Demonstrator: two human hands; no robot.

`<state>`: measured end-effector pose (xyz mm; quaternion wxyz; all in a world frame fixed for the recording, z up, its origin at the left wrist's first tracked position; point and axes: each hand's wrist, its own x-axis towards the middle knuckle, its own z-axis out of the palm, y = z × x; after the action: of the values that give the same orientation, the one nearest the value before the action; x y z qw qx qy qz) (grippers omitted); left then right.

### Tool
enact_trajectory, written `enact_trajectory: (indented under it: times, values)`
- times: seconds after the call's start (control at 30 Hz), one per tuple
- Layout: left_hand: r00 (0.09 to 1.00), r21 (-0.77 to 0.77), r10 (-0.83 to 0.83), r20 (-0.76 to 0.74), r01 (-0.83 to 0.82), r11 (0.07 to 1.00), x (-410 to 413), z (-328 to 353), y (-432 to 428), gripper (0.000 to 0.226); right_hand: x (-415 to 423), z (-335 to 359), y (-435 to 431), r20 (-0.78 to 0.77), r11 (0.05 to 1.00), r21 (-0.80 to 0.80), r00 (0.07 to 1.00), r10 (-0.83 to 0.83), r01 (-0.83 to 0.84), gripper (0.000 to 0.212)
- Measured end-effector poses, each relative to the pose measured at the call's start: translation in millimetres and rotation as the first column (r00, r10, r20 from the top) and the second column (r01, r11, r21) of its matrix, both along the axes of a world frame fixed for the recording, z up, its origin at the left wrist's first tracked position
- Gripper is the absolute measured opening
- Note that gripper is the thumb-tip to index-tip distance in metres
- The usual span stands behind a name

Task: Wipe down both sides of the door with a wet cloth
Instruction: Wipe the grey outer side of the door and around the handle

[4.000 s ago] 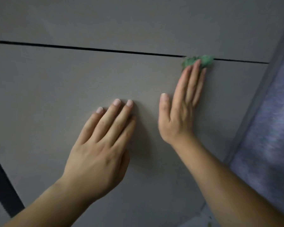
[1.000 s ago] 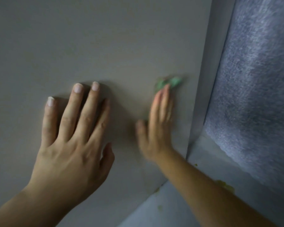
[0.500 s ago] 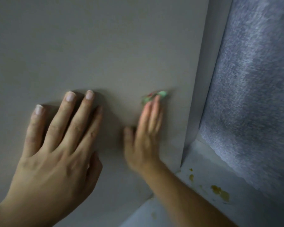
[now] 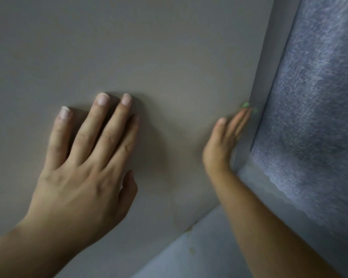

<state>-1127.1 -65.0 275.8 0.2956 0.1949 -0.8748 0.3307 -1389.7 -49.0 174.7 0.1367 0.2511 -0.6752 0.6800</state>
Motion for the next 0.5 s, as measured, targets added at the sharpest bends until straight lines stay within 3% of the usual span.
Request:
enact_trajectory:
  times: [0.07, 0.1, 0.27, 0.33, 0.43, 0.5]
  values:
    - [1.0, -0.005, 0.021, 0.004, -0.021, 1.0, 0.9, -0.1, 2.1, 0.079, -17.3, 0.6, -0.5, 0.124, 1.0, 0.006, 0.992, -0.006, 0.006, 0.072]
    - [1.0, -0.004, 0.023, 0.004, -0.023, 1.0, 1.0, -0.6, 3.2, 0.079, -10.1, -6.2, 0.1, 0.105, 1.0, 0.006, 0.994, 0.011, -0.012, 0.072]
    - [1.0, -0.011, 0.021, 0.017, -0.021, 1.0, 2.3, -8.2, 3.5, 0.077, 76.4, -69.5, 14.3, -0.245, 0.975, 0.184, 0.955, 0.166, -0.122, 0.075]
    - [0.998, -0.013, 0.034, 0.044, -0.033, 0.999, 4.6, -12.3, 5.7, 0.078, 62.2, -61.7, 9.5, -0.185, 0.985, 0.139, 0.975, 0.123, -0.098, 0.073]
    - [0.996, -0.01, 0.023, 0.091, -0.023, 1.0, 13.2, -12.2, 5.2, 0.078, 37.6, -19.9, -1.3, 0.066, 1.0, 0.007, 0.998, 0.019, -0.019, 0.077]
    - [0.997, 0.0, 0.018, 0.077, -0.018, 1.0, 22.1, -11.0, 5.7, 0.078, 55.4, -12.0, -0.4, -0.038, 0.999, 0.025, 0.999, 0.021, -0.02, 0.076]
